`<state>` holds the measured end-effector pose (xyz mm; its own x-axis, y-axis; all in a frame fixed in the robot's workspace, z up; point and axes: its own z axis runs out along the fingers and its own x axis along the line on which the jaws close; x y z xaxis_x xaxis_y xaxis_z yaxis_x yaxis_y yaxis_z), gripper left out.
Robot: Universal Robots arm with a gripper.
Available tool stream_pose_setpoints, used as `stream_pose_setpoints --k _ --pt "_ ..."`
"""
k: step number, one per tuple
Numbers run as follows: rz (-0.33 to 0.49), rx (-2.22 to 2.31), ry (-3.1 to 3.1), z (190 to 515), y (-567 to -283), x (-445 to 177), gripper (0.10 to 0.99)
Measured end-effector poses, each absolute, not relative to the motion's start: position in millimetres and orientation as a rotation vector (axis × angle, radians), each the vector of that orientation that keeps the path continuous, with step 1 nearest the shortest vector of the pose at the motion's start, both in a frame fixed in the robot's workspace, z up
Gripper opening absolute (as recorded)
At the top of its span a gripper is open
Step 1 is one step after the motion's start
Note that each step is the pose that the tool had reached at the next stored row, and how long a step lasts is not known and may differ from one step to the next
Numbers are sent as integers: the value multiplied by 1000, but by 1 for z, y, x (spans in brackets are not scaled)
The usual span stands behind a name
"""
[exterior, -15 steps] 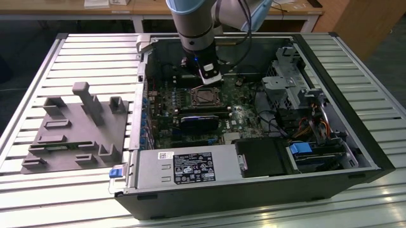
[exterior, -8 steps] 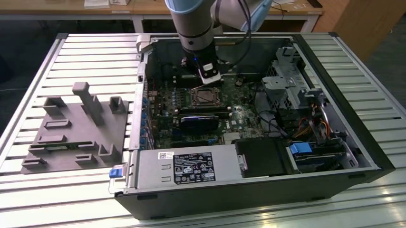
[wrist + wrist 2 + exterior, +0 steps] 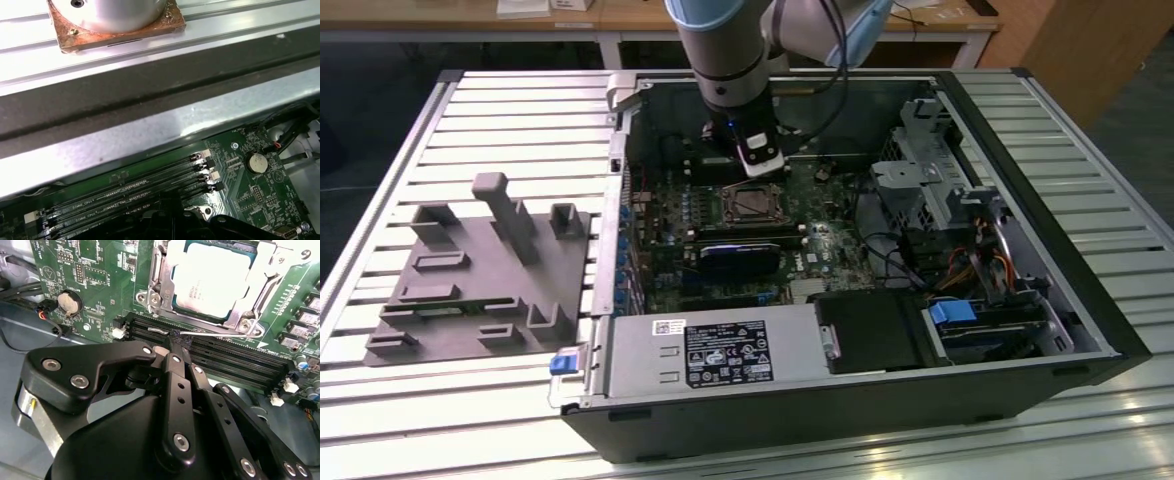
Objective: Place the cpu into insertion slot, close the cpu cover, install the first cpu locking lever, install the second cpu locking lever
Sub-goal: 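Install the first cpu locking lever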
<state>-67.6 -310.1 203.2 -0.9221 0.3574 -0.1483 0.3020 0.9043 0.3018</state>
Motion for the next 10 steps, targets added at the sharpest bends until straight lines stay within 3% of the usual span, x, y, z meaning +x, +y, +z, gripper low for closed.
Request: stream_pose_setpoints --k 10 --pt "367 497 2859 199 -309 -68 106"
